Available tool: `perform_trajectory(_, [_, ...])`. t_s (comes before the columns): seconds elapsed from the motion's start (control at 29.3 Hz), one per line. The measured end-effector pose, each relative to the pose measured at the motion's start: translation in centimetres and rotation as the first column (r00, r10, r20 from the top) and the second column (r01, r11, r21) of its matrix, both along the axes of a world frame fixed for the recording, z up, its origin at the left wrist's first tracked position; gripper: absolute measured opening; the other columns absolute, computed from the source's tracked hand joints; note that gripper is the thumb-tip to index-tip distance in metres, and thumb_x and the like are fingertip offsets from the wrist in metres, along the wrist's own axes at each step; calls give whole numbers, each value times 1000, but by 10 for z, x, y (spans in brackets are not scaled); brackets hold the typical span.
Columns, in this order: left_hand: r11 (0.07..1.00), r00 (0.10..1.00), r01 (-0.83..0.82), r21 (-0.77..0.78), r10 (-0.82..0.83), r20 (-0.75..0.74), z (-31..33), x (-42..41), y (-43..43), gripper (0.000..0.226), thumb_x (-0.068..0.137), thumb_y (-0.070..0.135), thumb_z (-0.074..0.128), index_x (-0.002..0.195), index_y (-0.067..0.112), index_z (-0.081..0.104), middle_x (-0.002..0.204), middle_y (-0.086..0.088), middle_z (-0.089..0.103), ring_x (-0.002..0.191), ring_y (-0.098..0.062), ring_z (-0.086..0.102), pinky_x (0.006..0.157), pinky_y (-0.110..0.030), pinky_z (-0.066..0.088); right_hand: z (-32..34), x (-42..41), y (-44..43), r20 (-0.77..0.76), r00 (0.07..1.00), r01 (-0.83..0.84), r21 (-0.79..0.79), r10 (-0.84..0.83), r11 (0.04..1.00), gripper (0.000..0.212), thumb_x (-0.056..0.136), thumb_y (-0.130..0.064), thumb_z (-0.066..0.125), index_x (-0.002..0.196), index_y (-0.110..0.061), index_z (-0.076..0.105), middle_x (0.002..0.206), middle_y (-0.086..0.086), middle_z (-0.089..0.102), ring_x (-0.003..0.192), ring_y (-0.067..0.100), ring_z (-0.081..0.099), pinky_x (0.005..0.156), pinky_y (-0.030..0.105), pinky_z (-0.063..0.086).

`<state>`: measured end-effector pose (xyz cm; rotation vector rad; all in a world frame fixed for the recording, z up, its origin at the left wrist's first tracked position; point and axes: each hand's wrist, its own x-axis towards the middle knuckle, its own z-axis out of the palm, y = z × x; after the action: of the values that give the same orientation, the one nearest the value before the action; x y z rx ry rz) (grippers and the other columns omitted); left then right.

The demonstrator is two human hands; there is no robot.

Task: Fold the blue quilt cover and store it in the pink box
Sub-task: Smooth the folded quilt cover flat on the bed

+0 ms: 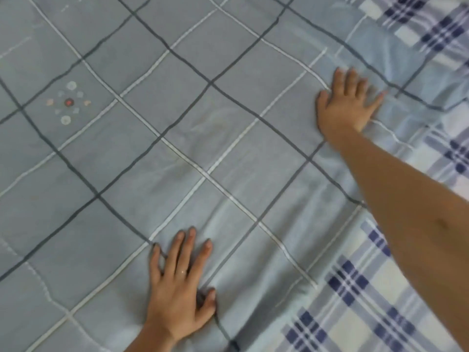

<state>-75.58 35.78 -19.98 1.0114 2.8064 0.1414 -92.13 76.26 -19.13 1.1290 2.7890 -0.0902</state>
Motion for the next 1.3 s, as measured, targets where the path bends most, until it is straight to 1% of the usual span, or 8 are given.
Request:
perform_trajectory(0.21, [999,999,-38,-29,39,17,4,7,0,83,69,49,44,144,17,37,155,-15,23,142,-31,24,111,-62,12,7,204,-227,-210,906,-390,-80,367,917,58,90,-37,30,145,-19,40,150,9,38,136,30,38,112,58,20])
perform_trajectory(0.34, [999,1000,-9,-48,10,10,6,11,-4,82,72,52,39,147,19,30,156,-14,20,144,-30,17,112,-59,7,-4,352,-339,-151,971,-213,-196,185,957,59,94,-44,36,150,-31,25,159,-4,19,145,20,21,114,53,16])
perform_trajectory(0.72, [995,994,22,93,-32,108,10,22,-26,78,80,56,37,149,20,28,158,-14,13,146,-28,6,112,-56,-7,-8,352,-336,-227,973,-68,-168,28,983,66,85,-35,39,149,-23,29,154,-5,30,142,14,25,117,48,12])
perform_trajectory(0.82, [945,967,-243,217,221,123,27,68,-103,84,78,57,50,147,14,30,153,-27,17,143,-34,8,112,-47,-11,-4,355,-335,-226,973,-84,-180,42,980,65,86,-35,37,150,-24,28,154,-4,31,142,15,25,118,47,9])
perform_trajectory(0.89, [806,818,-570,160,540,197,43,91,-157,106,70,55,71,149,8,20,153,-29,11,143,-38,5,110,-55,-6,0,351,-324,-226,974,-71,-172,31,983,65,87,-36,35,150,-23,27,154,-4,30,143,15,24,119,47,8])
perform_trajectory(0.96, [530,486,-842,-103,827,281,57,109,-219,126,63,50,82,151,8,2,156,-23,-2,145,-35,-4,110,-60,-2,5,346,-326,-213,976,-82,-151,48,985,65,88,-36,33,151,-21,26,155,-2,30,143,16,24,119,46,7])
perform_trajectory(1.06, [158,-26,-864,-478,935,355,72,138,-284,143,58,58,82,149,5,-14,157,-15,-16,145,-29,-13,117,-49,-3,4,349,-334,-218,974,-93,-117,65,989,63,89,-35,35,150,-18,29,154,0,32,143,16,25,119,44,8])
perform_trajectory(1.3, [215,-45,-775,-594,919,391,66,147,-316,154,49,68,78,144,5,-26,154,-12,-27,144,-30,-19,116,-48,-6,-7,359,-343,-252,966,-73,-75,52,994,61,90,-32,37,148,-17,32,153,0,33,142,17,28,119,43,8])
